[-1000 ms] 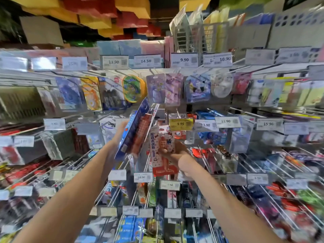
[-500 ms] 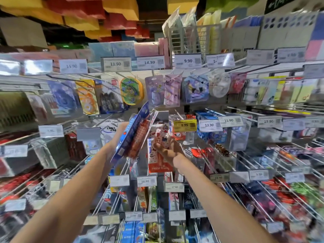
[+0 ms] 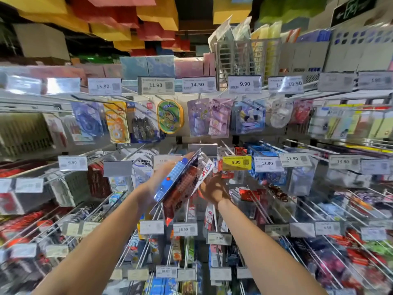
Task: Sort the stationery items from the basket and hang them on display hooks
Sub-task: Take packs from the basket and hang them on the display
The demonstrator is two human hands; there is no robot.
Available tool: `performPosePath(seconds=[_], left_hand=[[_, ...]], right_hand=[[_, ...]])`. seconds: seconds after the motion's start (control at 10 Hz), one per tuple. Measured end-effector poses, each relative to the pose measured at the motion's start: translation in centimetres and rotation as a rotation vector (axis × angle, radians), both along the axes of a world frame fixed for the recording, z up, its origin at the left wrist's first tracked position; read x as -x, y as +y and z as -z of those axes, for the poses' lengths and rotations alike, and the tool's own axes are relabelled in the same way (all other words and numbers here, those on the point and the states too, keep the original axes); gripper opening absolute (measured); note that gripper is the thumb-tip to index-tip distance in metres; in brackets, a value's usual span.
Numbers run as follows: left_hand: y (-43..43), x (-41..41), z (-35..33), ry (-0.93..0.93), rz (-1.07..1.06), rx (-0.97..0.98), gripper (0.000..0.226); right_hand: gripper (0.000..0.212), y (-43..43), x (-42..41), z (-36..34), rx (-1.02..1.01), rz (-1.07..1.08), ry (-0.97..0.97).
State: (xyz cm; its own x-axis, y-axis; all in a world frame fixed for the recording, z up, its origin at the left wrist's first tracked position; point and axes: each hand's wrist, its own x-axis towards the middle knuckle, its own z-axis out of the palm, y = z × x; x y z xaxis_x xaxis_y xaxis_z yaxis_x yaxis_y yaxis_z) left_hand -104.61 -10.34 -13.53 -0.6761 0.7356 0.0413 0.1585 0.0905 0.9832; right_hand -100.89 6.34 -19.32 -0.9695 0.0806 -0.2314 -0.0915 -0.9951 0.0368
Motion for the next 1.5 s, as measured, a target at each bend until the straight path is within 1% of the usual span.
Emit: performPosePath(seconds=[0.1, 0.2, 0.3, 0.4, 0.5, 0.6, 0.7, 0.8, 0.9, 1.0, 1.1, 1.2, 1.3, 1.4, 1.5], left_hand=[[0.5, 0.2, -0.6, 0.042, 0.032, -0.052, 0.031], [0.9, 1.5, -0.1, 0.153, 0.086, -0.053, 0.042], [1.2, 3.3, 0.7, 0.167, 0.076, -0.021, 0.045], [1.5, 3.5, 0.7, 0.173, 0.062, -0.024, 0.046], [1.6, 3.2, 0.6, 0.169, 0.038, -0.050, 0.048], [1.7, 2.8, 0.7, 0.265, -0.014, -0.052, 0.042], [1.9, 2.2, 1.1, 0.319, -0.025, -0.068, 0.049], [2.0, 1.8, 1.3, 0.416, -0.038, -0.055, 0.054], [2.2, 1.7, 1.5, 0.490, -0.059, -0.054, 0.054], [2.4, 1.9, 1.7, 0.540, -0.067, -0.022, 0.050], [2.3, 2.3, 1.9, 0.583, -0.061, 0.044, 0.054], [1.9, 2.8, 1.9, 0.699, -0.042, 0.147, 0.060], [1.2, 3.6, 1.5, 0.823, -0.053, 0.286, 0.067], [0.4, 4.1, 1.0, 0.903, -0.017, 0.388, 0.078], [-0.3, 4.7, -0.1, 0.914, 0.027, 0.445, 0.084]], right_hand=[[0.029, 0.0, -1.0, -0.7, -1.052, 0.383, -0.434], [0.030, -0.5, -2.2, 0.2, -1.611, 0.462, -0.404], [0.031, -0.9, -4.7, 0.7, -1.626, 0.910, -0.301], [0.038, -2.0, -6.6, -0.2, -1.657, 1.117, -0.067], [0.050, -2.7, -8.0, -0.7, -1.917, 1.134, 0.000], [0.055, -3.0, -8.6, -0.6, -2.064, 1.135, -0.194], [0.048, -3.0, -9.1, 0.3, -1.997, 1.238, -0.316], [0.042, -3.4, -9.6, 0.5, -1.978, 1.229, -0.161], [0.050, -4.2, -9.6, 0.2, -2.173, 0.962, -0.227], [0.047, -3.7, -9.2, 0.4, -2.090, 0.806, -0.296], [0.038, -3.1, -9.8, 0.4, -1.800, 0.703, -0.182], [0.038, -2.1, -10.5, 1.2, -1.677, 0.716, -0.144], [0.027, -0.1, -10.9, 2.5, -1.562, 0.606, -0.168], [0.034, 2.0, -10.8, 4.1, -1.551, 0.489, -0.239], [0.035, 3.8, -9.8, 5.3, -1.697, 0.447, -0.346]])
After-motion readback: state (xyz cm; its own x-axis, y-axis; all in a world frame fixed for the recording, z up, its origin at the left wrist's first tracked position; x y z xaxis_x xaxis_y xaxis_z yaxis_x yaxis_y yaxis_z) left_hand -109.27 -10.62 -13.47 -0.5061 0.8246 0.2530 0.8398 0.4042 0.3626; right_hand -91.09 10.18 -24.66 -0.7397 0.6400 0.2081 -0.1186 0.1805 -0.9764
